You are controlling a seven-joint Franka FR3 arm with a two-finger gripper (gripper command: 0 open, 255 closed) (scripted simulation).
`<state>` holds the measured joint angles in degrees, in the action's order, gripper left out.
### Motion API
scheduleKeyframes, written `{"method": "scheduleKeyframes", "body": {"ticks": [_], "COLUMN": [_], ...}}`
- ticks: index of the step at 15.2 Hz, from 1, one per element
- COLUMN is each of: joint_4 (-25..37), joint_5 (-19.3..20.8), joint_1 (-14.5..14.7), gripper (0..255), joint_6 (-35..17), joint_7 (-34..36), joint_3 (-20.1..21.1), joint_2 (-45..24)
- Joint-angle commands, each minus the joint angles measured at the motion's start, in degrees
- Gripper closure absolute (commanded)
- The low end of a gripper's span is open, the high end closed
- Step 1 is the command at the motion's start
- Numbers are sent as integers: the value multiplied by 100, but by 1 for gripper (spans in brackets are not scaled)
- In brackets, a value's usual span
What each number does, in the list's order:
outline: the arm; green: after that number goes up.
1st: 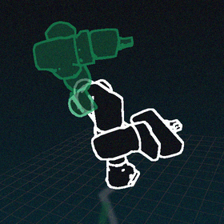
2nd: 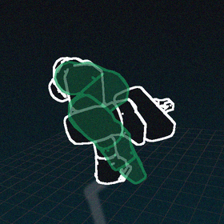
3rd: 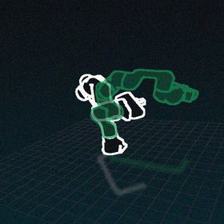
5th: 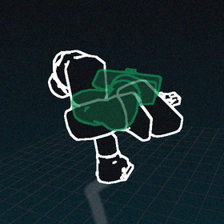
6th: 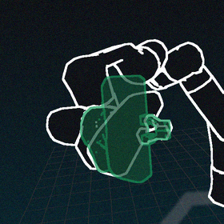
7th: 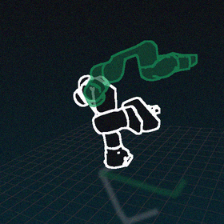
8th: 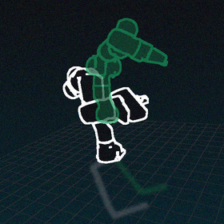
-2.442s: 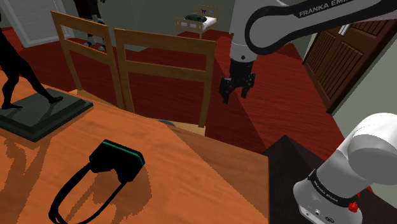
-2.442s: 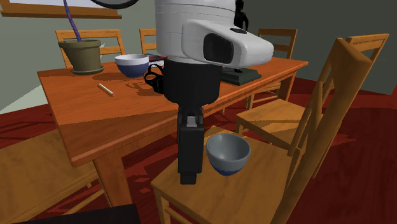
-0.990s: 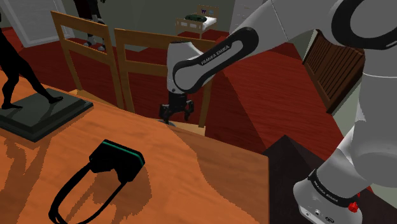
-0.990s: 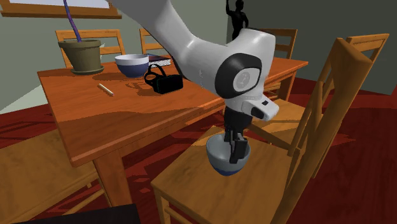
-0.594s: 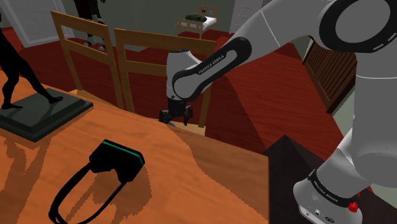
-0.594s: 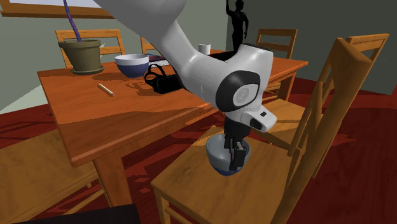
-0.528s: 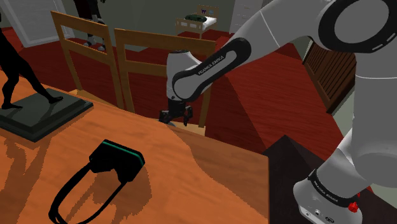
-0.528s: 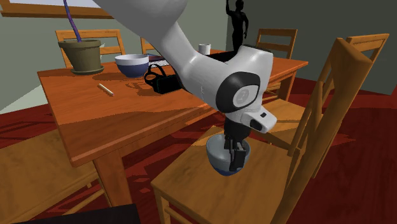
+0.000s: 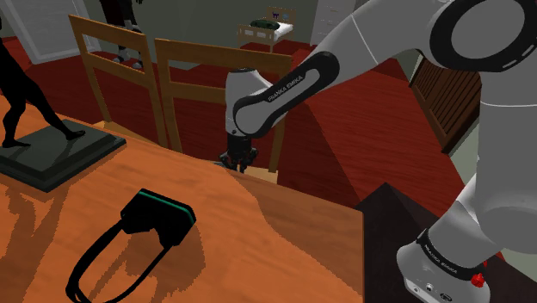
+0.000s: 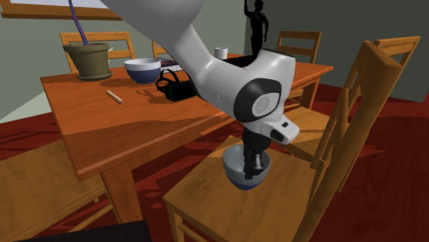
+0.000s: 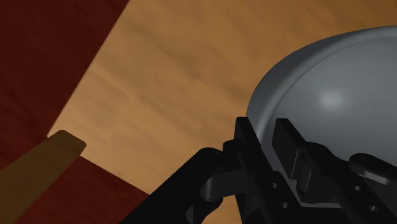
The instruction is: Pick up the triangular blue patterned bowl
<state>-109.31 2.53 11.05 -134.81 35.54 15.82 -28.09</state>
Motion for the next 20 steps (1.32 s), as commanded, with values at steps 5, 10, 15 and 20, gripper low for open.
{"method": "scheduleKeyframes", "body": {"ticks": [5, 10, 15, 20], "joint_4": [8, 62, 146, 216], "joint_5": [-28, -98, -165, -204], "joint_1": [-12, -48, -79, -96], "gripper": [255, 255, 255, 255], "joint_6": [106, 403, 711, 910], "joint_7": [-6, -28, -48, -58], "joint_3": [21, 66, 103, 123], "joint_2": [99, 348, 578, 712]}}
